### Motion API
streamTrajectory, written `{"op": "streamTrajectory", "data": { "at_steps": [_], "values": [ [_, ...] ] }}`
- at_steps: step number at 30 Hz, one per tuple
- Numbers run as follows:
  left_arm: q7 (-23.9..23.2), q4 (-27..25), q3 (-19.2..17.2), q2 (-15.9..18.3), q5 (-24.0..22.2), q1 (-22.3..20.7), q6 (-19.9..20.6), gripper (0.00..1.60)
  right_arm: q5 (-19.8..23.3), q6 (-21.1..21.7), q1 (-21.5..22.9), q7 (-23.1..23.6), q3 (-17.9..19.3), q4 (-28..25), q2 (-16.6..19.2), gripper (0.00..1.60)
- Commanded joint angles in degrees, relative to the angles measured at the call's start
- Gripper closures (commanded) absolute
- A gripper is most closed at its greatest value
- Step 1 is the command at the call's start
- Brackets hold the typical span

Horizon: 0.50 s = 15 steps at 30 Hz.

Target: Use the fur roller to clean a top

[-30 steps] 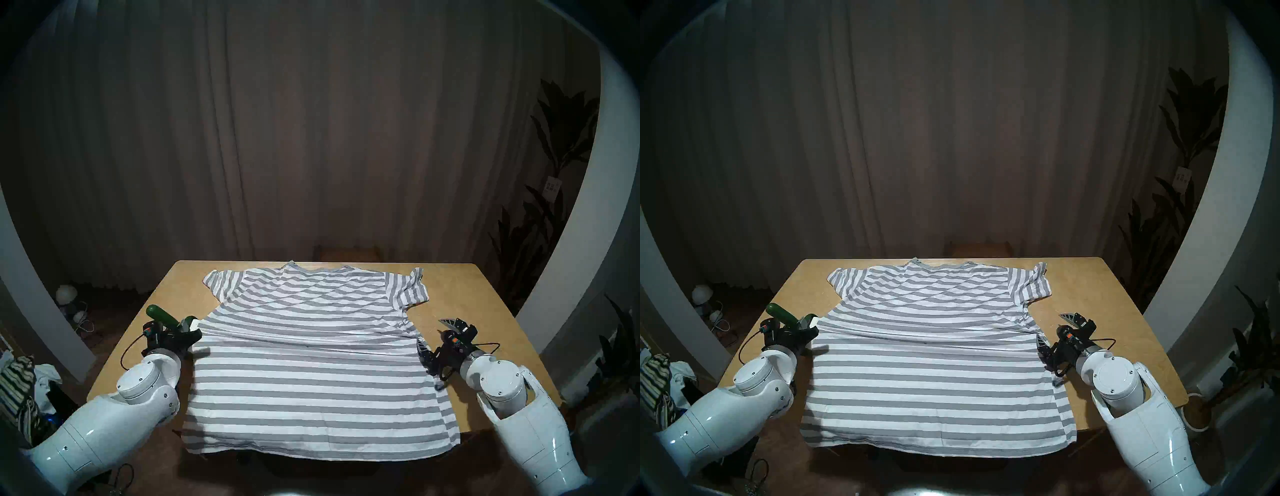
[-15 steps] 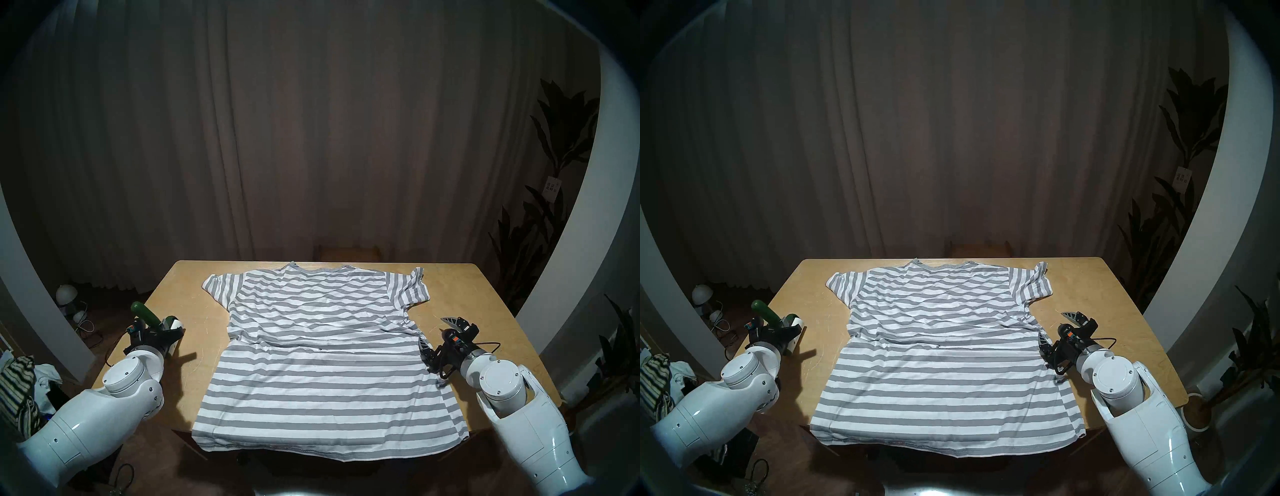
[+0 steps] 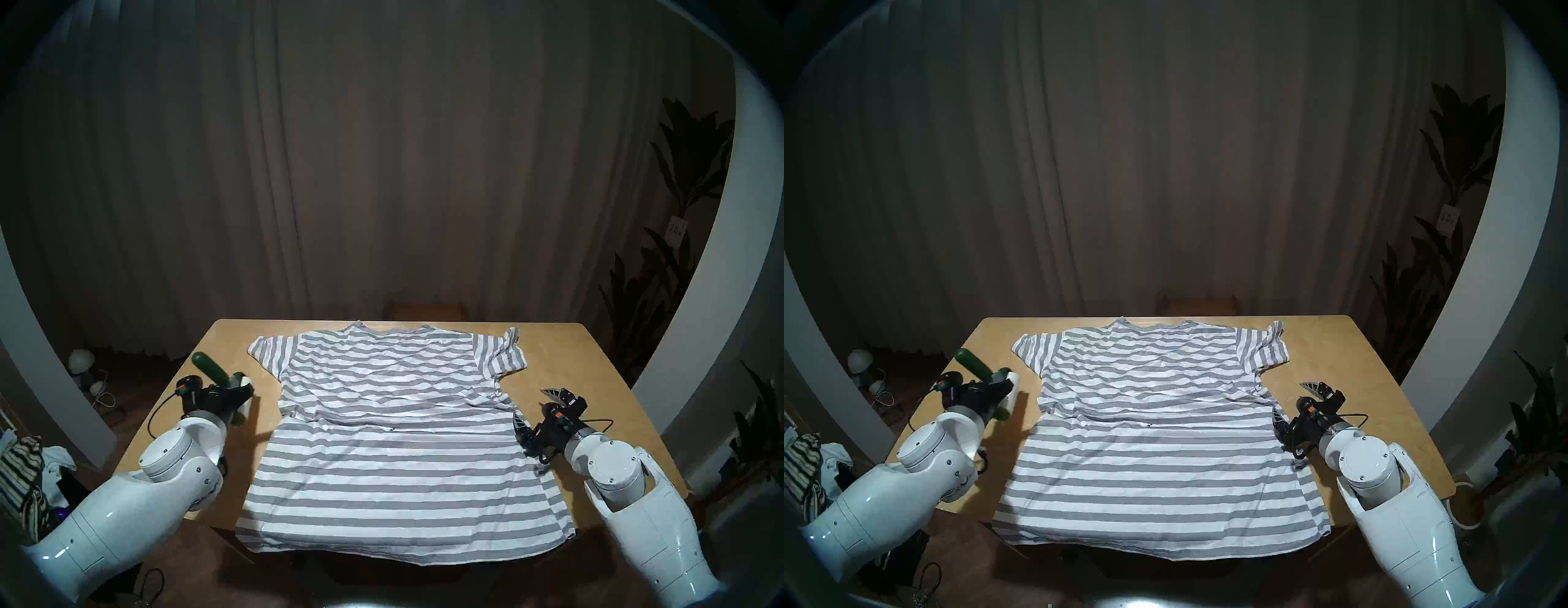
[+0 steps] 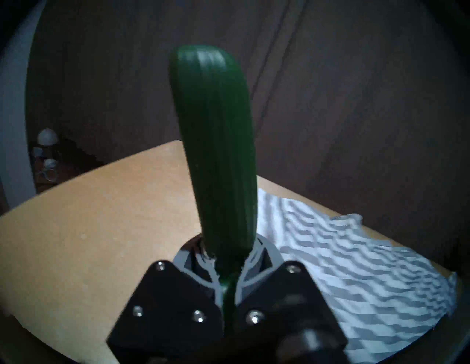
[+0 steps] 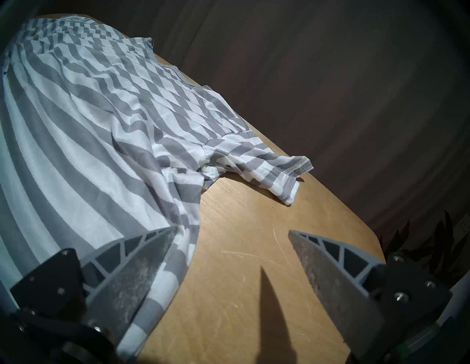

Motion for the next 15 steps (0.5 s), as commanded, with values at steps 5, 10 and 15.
{"op": "streamTrajectory", "data": {
  "at_steps": [5, 10, 15],
  "values": [
    [-3.6, -9.9, 3.7, -6.1, -4.0, -7.3, 1.8, 1.60, -0.1, 1.0, -3.4, 0.6, -1.0, 3.9, 0.0, 0.00],
    [-4.3, -14.1, 5.4, -6.8, -5.9, -7.2, 3.4, 1.60, 0.2, 0.7, -3.4, 0.7, -0.9, 4.6, 0.2, 0.00],
    [-3.3, -18.3, 7.4, -6.2, -8.9, -4.8, 6.0, 1.60, 0.5, 0.3, -3.2, 0.8, -1.0, 5.3, 0.4, 0.00]
  ]
}}
